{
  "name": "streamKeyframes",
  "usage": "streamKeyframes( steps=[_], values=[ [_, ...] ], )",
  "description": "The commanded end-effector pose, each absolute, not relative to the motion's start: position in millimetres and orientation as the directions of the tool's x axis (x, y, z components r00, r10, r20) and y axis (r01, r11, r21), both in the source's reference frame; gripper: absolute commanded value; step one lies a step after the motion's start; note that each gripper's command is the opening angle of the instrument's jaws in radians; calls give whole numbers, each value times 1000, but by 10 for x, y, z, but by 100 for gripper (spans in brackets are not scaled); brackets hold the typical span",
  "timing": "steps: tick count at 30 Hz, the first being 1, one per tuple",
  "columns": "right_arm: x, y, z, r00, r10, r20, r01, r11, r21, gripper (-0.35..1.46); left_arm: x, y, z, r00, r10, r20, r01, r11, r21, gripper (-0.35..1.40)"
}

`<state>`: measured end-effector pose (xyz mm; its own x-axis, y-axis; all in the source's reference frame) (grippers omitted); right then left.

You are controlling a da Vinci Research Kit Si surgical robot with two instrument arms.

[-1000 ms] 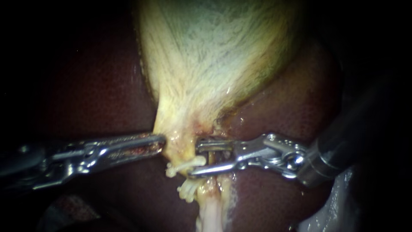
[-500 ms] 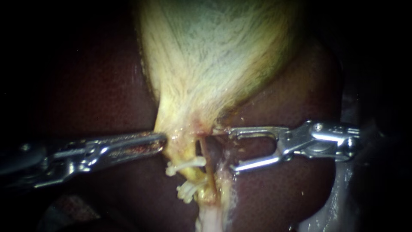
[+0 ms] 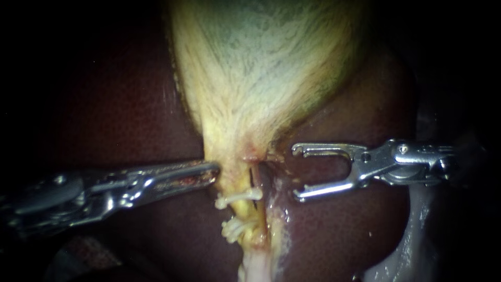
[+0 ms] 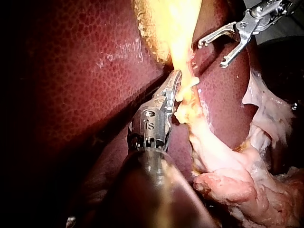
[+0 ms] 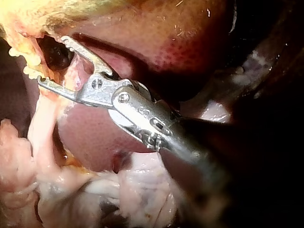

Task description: Going back third clip left tube

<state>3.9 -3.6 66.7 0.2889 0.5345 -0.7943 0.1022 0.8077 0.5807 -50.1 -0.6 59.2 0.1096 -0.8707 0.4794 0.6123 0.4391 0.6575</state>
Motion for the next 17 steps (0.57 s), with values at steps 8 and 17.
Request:
streamKeyframes(
  steps=[8, 17],
  values=[
    [37, -37, 667, 289, 535, -794, 103, 807, 581, 60, -506, -4, 598, 110, -871, 479, 611, 440, 658, -25],
    [37, -39, 664, 289, 534, -794, 104, 807, 581, 60, -506, -4, 598, 110, -871, 479, 611, 440, 658, -25]
  ],
)
